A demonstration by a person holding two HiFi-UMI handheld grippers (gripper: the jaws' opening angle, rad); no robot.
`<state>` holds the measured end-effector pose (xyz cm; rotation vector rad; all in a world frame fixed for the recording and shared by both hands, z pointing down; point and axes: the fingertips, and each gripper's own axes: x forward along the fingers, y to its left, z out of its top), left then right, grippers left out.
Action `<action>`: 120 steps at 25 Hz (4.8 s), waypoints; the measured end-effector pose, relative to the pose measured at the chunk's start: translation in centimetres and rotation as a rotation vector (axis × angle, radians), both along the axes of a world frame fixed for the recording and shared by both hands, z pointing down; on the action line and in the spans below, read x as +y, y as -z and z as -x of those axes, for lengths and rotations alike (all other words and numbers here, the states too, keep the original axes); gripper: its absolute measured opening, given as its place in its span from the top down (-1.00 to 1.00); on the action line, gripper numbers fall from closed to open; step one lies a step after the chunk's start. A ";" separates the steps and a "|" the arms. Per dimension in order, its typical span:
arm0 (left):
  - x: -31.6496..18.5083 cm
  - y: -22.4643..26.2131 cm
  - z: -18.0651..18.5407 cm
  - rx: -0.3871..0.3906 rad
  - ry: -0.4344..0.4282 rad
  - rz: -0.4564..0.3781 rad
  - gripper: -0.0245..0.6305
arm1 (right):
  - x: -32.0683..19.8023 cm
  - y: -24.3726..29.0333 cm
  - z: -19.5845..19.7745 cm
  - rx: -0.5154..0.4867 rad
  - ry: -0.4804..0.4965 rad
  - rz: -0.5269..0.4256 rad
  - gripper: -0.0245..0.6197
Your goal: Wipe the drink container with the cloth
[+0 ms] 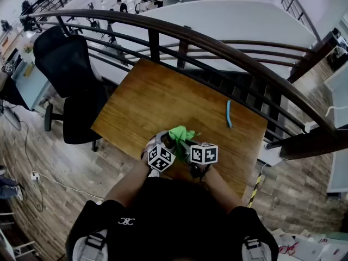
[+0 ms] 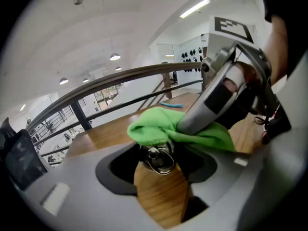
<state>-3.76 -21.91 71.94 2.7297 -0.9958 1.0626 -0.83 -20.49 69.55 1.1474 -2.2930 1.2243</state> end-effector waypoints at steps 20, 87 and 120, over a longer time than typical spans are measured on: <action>0.4 -0.1 -0.5 -0.034 -0.055 -0.036 0.04 | -3.7 -7.2 -6.0 0.164 -0.179 0.171 0.78; -1.7 1.0 -3.9 -0.043 -0.090 -0.070 0.04 | -4.3 11.6 -8.2 0.096 -0.193 -0.336 0.78; -4.2 2.8 -6.6 0.061 0.025 -0.077 0.04 | 0.1 13.9 -14.0 0.147 -0.357 -0.391 0.78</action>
